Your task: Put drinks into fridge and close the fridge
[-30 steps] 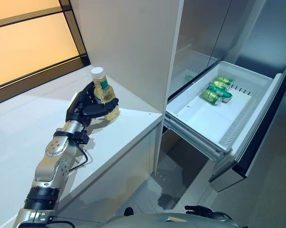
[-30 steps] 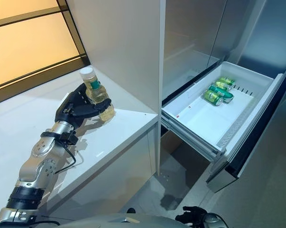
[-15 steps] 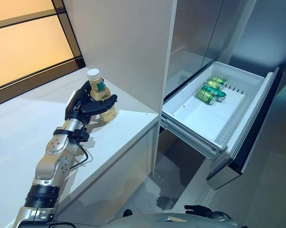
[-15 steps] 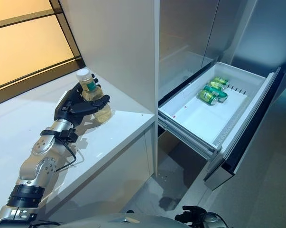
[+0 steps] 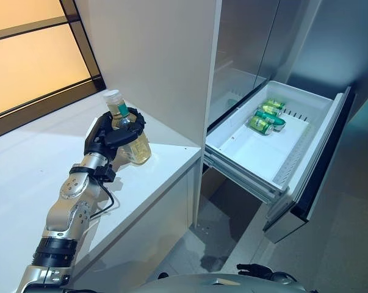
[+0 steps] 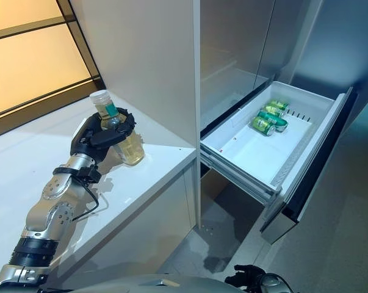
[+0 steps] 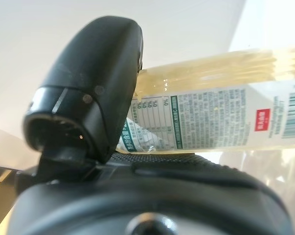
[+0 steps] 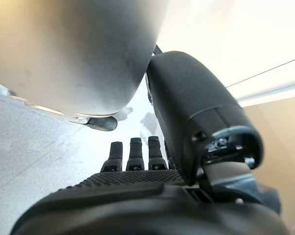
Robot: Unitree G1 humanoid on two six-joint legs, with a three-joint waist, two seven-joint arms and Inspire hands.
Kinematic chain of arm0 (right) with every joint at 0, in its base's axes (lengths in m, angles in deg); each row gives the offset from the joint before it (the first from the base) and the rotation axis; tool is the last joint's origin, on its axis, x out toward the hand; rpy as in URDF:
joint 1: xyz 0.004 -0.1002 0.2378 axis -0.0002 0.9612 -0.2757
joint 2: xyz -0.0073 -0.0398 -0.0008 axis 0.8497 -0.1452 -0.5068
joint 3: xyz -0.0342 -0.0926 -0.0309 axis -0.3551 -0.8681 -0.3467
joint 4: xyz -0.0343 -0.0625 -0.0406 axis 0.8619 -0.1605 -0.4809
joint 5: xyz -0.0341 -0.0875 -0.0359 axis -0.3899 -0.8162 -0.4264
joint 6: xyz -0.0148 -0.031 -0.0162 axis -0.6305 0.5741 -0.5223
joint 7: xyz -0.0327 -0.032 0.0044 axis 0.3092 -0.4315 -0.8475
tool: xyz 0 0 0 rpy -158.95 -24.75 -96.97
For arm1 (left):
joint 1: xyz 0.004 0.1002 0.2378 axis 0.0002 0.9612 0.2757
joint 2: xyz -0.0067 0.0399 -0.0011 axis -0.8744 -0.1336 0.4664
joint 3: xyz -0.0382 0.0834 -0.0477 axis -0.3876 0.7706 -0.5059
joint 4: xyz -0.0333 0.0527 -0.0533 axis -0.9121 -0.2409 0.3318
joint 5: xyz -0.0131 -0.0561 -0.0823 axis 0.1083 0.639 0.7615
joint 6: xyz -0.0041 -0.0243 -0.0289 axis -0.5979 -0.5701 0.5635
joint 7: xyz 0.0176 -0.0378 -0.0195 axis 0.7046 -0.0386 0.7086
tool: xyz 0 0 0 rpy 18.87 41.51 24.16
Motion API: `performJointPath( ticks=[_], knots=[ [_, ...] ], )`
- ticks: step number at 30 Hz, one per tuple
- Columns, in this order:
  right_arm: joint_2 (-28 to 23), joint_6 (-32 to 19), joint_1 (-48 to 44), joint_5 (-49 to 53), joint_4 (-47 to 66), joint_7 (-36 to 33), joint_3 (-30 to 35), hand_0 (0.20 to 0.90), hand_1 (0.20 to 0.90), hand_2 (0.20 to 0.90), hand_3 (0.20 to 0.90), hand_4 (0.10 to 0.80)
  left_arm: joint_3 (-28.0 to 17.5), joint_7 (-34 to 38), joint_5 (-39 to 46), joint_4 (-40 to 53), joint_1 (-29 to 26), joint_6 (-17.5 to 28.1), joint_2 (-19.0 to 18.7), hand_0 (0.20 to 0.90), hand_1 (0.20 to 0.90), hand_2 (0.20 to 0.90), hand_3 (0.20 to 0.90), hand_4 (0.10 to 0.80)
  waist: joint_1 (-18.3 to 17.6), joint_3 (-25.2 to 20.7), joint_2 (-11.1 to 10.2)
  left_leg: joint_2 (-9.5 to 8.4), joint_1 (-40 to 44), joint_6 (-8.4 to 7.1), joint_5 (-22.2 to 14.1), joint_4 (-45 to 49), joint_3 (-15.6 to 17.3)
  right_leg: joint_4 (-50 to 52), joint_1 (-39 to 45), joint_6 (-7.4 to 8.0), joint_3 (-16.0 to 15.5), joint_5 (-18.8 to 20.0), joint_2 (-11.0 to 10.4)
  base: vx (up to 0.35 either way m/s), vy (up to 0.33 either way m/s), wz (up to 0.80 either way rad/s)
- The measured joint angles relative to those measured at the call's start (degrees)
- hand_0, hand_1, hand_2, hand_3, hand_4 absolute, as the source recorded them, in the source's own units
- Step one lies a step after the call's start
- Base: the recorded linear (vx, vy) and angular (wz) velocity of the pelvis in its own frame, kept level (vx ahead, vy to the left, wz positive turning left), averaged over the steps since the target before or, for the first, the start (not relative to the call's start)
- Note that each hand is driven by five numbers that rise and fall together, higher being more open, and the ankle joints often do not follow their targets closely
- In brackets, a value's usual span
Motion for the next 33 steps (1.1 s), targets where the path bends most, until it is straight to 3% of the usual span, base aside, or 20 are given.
performJointPath(
  ticks=[10,17,25,33],
  knots=[
    [-0.1,-0.1,0.6,3.6,1.5,-2.1,-0.1,0.9,0.9,0.9,0.9,0.8,1.4,-2.1,-0.1,0.0,0.0,0.9,0.0,0.3,0.3,0.3,0.2,0.1,-0.6,0.0,-0.1,0.56,0.5,-0.23,-0.2,0.2,1.4,0.0,-0.3,-0.03,1.4,0.1,0.4,-0.034,-0.04,-0.08],
    [-0.8,-1.4,2.2,3.9,8.8,-2.6,-1.0,0.9,0.9,0.9,0.9,0.8,1.9,-4.7,-0.1,0.0,0.0,1.5,-0.9,0.3,0.3,0.3,0.2,0.1,-2.0,0.1,0.0,0.95,1.0,-0.38,-0.8,0.0,3.1,-0.2,-0.8,-0.14,3.5,0.4,0.5,-0.022,0.032,-0.15],
    [-3.0,-3.2,2.0,-1.4,22.7,-1.9,-7.1,0.9,0.9,0.9,0.9,0.8,5.7,-5.0,-0.1,0.0,-2.1,2.1,-1.0,0.3,0.3,0.3,0.2,0.1,-2.5,0.2,0.1,0.64,1.0,-0.1,-1.0,0.0,3.3,0.0,-0.9,-0.07,3.5,0.7,0.1,0.001,0.034,-0.02],
    [-5.1,-5.3,-1.0,-7.8,36.0,3.4,-12.2,0.9,0.9,0.9,0.9,0.8,8.7,-5.6,-0.1,0.1,-2.6,4.5,-1.0,0.3,0.3,0.3,0.2,0.1,-2.2,0.4,0.2,0.63,0.9,-0.11,-1.0,0.0,3.2,0.0,-0.9,-0.05,3.4,0.7,0.1,0.0,0.0,0.0]
  ],
)
